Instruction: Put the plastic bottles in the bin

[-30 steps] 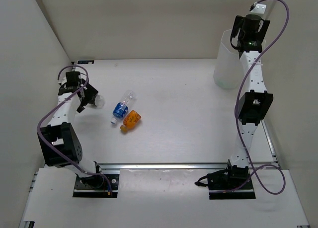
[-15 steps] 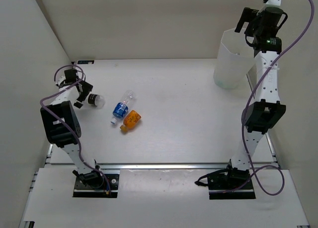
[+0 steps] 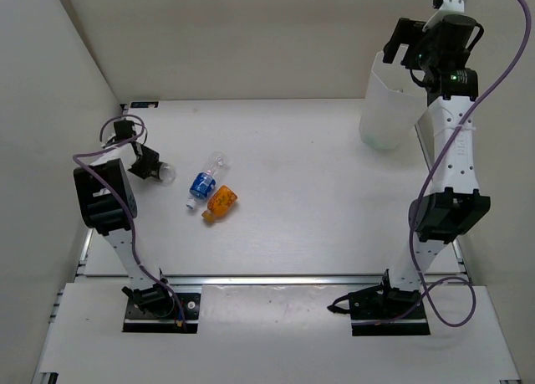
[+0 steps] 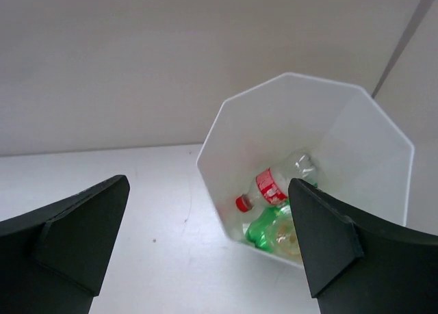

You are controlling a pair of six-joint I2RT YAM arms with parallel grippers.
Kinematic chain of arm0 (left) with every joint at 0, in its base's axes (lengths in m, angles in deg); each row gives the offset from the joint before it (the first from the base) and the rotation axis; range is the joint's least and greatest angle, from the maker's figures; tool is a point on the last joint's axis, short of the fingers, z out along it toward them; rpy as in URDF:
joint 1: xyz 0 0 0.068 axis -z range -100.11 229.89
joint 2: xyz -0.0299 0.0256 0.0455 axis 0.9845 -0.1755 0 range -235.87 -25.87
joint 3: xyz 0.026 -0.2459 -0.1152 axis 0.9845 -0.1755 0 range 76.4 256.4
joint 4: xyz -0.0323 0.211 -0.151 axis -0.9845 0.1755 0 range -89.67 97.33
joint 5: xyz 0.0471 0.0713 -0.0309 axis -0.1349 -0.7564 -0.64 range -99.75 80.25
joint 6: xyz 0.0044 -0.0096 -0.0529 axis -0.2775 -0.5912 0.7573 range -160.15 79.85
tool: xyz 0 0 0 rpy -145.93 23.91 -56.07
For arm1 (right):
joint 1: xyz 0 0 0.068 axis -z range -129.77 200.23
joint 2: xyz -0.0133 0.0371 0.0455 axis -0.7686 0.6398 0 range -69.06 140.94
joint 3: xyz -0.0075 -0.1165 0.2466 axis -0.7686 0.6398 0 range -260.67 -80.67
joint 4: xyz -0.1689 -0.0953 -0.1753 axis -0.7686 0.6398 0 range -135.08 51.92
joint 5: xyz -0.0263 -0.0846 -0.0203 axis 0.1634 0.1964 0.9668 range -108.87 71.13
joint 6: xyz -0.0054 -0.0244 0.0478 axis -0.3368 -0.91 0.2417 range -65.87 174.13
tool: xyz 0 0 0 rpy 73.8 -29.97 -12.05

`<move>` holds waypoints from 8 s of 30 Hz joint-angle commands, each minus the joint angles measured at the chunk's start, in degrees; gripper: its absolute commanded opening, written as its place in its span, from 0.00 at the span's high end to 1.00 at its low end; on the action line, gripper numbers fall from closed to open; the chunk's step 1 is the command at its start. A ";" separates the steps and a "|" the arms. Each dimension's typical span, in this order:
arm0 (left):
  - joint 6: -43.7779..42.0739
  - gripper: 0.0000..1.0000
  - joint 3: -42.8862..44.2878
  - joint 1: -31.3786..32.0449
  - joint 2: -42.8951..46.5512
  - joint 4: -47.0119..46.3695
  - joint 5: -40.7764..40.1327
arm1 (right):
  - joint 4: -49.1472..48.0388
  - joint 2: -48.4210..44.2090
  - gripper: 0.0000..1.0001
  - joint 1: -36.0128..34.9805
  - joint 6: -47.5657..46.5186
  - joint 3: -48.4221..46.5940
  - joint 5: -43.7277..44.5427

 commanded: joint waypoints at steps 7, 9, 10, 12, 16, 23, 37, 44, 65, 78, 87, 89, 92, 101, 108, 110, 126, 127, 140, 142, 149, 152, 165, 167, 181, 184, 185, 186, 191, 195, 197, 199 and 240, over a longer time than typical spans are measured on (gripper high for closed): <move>-3.62 0.65 -6.50 2.83 10.08 -4.10 8.76 | -0.05 -16.19 0.01 -3.23 -1.16 20.82 -14.35; -5.11 0.66 -7.12 4.32 15.07 -4.80 10.17 | -1.99 -18.75 0.01 -5.16 -0.91 28.62 -18.92; -5.99 0.65 -8.51 5.54 18.14 -5.50 11.74 | -3.73 -20.33 0.00 -6.47 -0.03 33.10 -22.07; -5.82 0.67 -9.66 8.70 22.01 -6.91 14.22 | -8.91 -22.36 0.01 -9.02 1.38 38.90 -28.76; -6.79 0.67 -12.21 18.09 30.46 -9.54 15.36 | -16.73 -23.33 0.01 -16.04 6.12 47.89 -38.27; -1.79 0.70 -19.85 28.49 38.29 -19.03 22.82 | -49.74 -23.25 0.01 -25.64 23.60 62.65 -52.94; 10.26 0.70 -33.12 37.28 46.65 -40.91 36.01 | -61.32 -21.85 0.01 -34.17 33.10 74.72 -49.00; 10.26 0.74 -35.42 39.66 47.44 -41.45 36.37 | -72.55 -18.24 0.02 -35.93 42.07 75.77 -51.46; 5.43 0.68 -34.36 41.42 41.29 -48.75 38.83 | -91.12 -12.00 0.94 -36.82 59.74 77.35 -59.28; 2.17 0.65 -32.78 39.39 43.14 -45.75 40.14 | -78.82 -17.88 1.00 -36.98 52.45 77.53 -59.90; 3.41 0.73 -33.66 40.37 43.66 -48.39 41.12 | -88.47 -16.04 0.21 -36.99 61.58 80.25 -62.88; 3.32 0.74 -34.45 39.40 44.63 -48.48 40.68 | -89.70 -16.47 0.16 -36.55 62.81 81.65 -63.32; 3.41 0.75 -34.02 39.04 45.42 -48.48 41.03 | -89.01 -17.27 0.16 -36.28 62.56 82.18 -61.92; 5.34 0.76 -35.24 41.77 43.05 -51.38 41.74 | -85.66 -15.95 0.26 -37.51 60.18 77.97 -60.69; 4.11 0.55 -34.81 41.59 43.84 -50.95 40.68 | -82.07 -14.81 1.00 -37.25 59.22 75.60 -61.39; 2.62 0.53 -34.45 41.07 44.89 -48.94 40.24 | -82.06 -15.77 1.00 -36.64 59.74 76.65 -61.30; -15.74 0.02 -21.47 27.79 50.87 -6.80 27.97 | -25.88 -20.01 1.00 -13.45 18.70 54.54 -56.16; -18.36 0.02 -19.88 26.92 48.70 -2.30 24.28 | -13.98 -17.73 1.00 -11.17 11.21 45.98 -48.03; -25.78 0.01 -10.56 20.50 30.40 8.73 13.26 | 11.20 16.12 1.00 8.27 0.42 -11.85 -11.75; -26.73 0.02 -8.18 20.50 27.42 9.96 10.45 | 10.14 18.31 1.00 9.33 -0.02 -14.21 -10.77; -28.06 0.01 -2.02 18.31 20.73 11.46 13.95 | 8.03 22.98 0.66 9.69 -4.24 -16.52 -11.03; -29.28 0.01 -0.09 17.43 19.15 11.90 14.13 | 7.59 23.34 0.26 8.55 -5.20 -16.16 -11.65; -37.72 0.01 2.81 21.46 10.45 16.38 21.08 | 5.04 14.91 0.01 8.10 -1.00 -17.66 -29.91; -37.64 0.01 3.25 22.08 8.86 16.99 17.24 | 4.43 11.66 0.01 8.54 0.32 -16.34 -36.40; -33.25 0.54 1.85 22.96 5.07 12.78 11.94 | 7.85 -18.12 0.01 8.89 -1.70 18.27 -40.29; -32.45 0.56 2.63 21.82 7.71 11.90 13.59 | 6.19 -24.80 0.01 8.28 -1.08 28.64 -40.46; -32.37 0.57 3.07 21.21 9.46 11.64 16.13 | 3.92 -26.31 0.01 8.19 0.05 33.88 -42.82; -32.63 0.59 3.16 21.20 11.74 11.02 16.85 | 2.59 -28.76 0.01 7.58 1.11 39.94 -44.50; -34.20 0.60 0.45 25.14 23.59 5.93 23.70 | -9.88 -34.84 0.01 -3.72 9.02 56.05 -45.15; -33.86 0.61 -2.10 30.06 31.17 3.64 30.38 | -25.23 -36.69 0.01 -12.71 16.57 64.67 -44.87; -33.16 0.62 -4.64 32.70 33.20 2.06 35.20 | -35.93 -37.83 0.01 -15.78 23.67 69.43 -45.92; -30.71 0.63 -7.63 35.34 35.74 -1.01 39.87 | -46.61 -37.84 0.01 -19.39 29.32 74.78 -47.06; -10.64 0.01 -24.61 40.28 42.17 -29.77 60.89 | -54.32 -35.11 1.00 -24.79 30.05 75.27 -29.13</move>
